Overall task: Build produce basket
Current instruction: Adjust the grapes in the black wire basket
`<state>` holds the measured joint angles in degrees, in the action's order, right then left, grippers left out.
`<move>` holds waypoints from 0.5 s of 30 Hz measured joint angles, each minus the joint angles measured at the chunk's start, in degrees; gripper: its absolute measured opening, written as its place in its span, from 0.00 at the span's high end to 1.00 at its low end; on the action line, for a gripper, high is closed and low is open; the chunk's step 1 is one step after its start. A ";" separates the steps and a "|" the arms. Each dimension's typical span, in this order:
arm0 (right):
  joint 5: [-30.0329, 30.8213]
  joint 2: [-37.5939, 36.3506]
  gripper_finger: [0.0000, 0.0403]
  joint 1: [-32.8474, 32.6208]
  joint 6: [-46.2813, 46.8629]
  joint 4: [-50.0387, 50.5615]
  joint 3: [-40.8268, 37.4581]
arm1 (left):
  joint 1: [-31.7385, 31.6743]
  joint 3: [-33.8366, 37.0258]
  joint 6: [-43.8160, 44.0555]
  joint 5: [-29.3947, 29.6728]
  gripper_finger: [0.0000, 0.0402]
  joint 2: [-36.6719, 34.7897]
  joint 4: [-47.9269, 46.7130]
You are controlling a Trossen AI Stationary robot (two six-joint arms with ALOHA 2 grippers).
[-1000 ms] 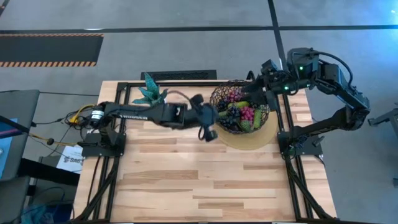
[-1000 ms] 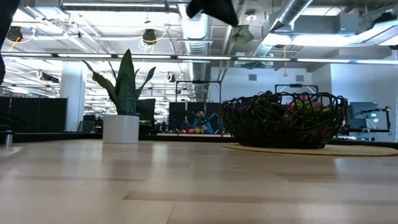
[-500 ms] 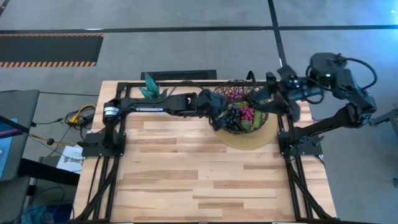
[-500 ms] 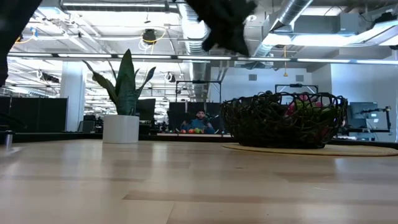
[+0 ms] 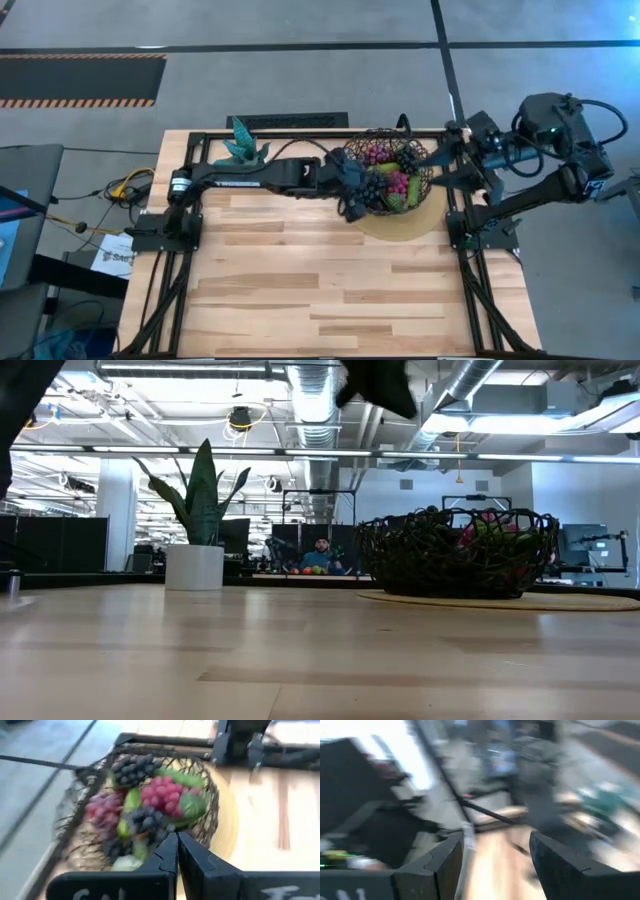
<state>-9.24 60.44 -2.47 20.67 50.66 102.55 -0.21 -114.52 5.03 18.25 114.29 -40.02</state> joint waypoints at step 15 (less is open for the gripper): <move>31.25 -2.33 0.96 0.03 -0.38 18.81 0.04 | 20.69 -16.66 30.24 34.87 1.00 -11.18 -50.53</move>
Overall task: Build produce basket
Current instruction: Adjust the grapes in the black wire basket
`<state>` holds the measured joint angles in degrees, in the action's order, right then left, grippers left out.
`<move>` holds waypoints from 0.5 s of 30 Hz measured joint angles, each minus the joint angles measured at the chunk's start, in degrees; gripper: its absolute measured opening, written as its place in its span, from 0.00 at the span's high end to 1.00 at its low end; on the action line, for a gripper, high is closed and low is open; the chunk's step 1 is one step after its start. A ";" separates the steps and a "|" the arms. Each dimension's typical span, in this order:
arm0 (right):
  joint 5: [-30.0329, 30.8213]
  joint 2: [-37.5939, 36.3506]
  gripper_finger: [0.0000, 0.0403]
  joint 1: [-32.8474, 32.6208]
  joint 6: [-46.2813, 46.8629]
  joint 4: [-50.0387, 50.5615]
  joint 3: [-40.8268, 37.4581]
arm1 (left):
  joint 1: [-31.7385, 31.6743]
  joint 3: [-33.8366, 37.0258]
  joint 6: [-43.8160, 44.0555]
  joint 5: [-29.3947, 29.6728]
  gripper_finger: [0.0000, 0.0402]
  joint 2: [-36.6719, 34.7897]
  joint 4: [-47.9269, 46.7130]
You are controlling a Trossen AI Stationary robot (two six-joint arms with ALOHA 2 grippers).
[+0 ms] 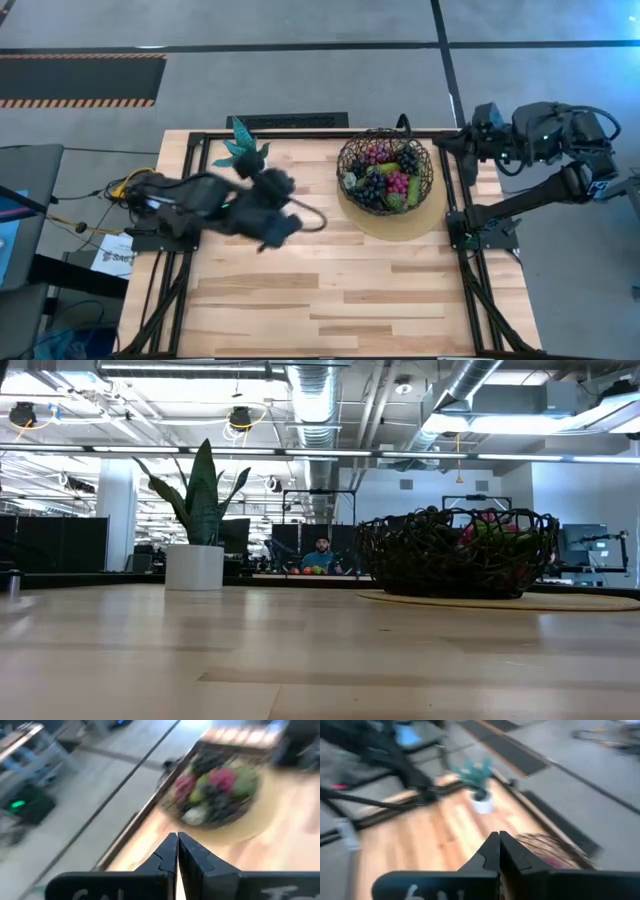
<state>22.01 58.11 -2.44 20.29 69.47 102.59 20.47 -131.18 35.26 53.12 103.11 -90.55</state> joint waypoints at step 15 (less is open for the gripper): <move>14.00 -2.87 0.99 -0.95 33.64 20.03 -18.91 | 25.43 2.06 3.83 18.68 1.00 -12.44 0.54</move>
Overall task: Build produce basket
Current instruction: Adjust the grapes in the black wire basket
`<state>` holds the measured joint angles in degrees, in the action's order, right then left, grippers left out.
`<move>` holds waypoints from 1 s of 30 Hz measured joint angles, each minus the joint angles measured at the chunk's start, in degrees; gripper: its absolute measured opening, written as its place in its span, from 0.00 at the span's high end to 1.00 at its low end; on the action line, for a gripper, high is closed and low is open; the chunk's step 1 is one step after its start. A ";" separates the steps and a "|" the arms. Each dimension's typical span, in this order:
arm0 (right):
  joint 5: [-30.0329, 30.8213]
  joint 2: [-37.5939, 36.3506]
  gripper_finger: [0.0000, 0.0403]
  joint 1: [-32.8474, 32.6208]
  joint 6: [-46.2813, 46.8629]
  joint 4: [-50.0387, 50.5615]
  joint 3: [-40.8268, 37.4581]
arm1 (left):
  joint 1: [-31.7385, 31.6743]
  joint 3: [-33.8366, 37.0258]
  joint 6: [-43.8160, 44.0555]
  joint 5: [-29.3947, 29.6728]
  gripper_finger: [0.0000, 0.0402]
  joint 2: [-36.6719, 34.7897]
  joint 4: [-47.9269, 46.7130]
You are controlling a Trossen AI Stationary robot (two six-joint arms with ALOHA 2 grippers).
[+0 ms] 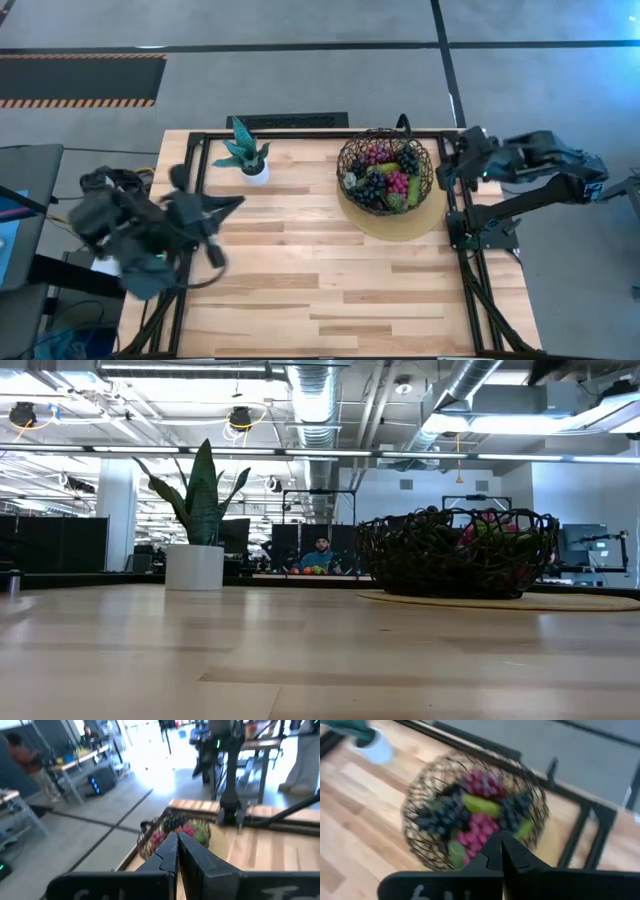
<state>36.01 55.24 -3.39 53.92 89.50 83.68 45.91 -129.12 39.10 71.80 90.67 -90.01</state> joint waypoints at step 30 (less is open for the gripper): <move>-13.84 14.62 1.00 -35.00 62.91 -29.13 -41.31 | 7.37 0.04 -5.91 6.07 1.00 -1.11 -0.01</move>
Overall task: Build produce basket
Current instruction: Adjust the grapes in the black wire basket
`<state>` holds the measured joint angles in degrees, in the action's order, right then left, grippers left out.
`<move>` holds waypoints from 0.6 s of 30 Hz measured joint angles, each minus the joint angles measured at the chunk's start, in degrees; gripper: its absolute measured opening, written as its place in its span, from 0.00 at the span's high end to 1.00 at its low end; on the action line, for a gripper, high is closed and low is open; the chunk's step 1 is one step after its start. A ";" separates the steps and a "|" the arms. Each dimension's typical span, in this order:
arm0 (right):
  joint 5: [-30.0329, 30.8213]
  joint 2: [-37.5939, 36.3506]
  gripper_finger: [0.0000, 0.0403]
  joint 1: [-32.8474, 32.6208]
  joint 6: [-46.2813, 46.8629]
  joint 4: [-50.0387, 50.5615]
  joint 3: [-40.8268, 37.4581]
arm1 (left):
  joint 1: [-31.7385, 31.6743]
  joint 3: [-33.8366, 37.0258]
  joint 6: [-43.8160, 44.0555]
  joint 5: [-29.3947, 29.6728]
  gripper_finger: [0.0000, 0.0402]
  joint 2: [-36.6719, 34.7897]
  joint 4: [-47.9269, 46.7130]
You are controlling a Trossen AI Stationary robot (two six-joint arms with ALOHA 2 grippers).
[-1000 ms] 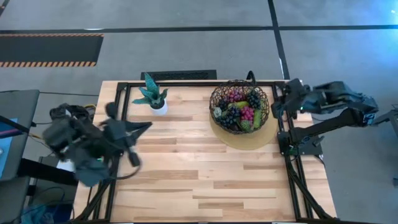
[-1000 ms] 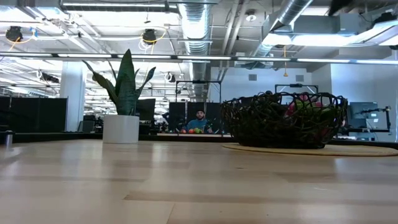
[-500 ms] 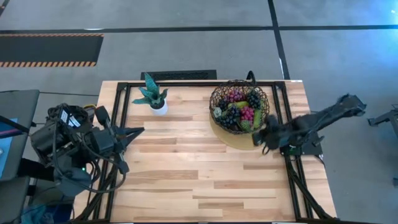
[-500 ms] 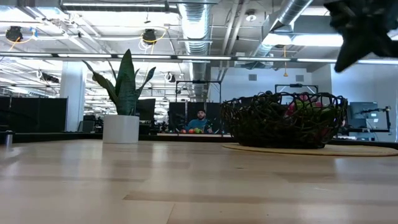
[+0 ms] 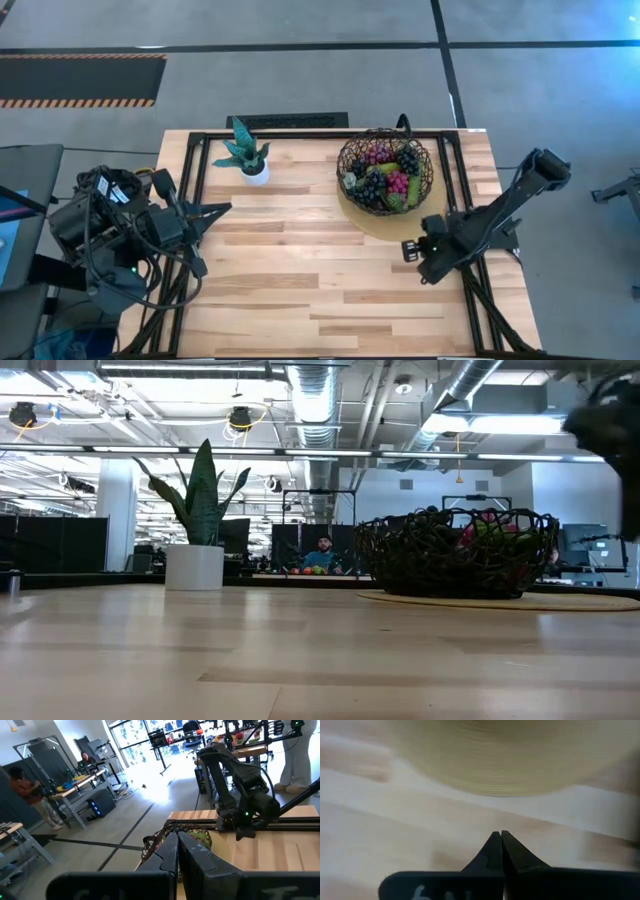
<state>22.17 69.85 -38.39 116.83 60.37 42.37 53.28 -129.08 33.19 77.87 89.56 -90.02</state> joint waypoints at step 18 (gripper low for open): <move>29.91 -21.93 1.00 4.43 -13.51 14.23 7.13 | 0.00 0.00 0.24 -0.02 1.00 0.00 0.01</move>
<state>52.08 47.92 -33.97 103.32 74.60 49.50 53.28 -129.08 33.43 77.84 89.56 -90.01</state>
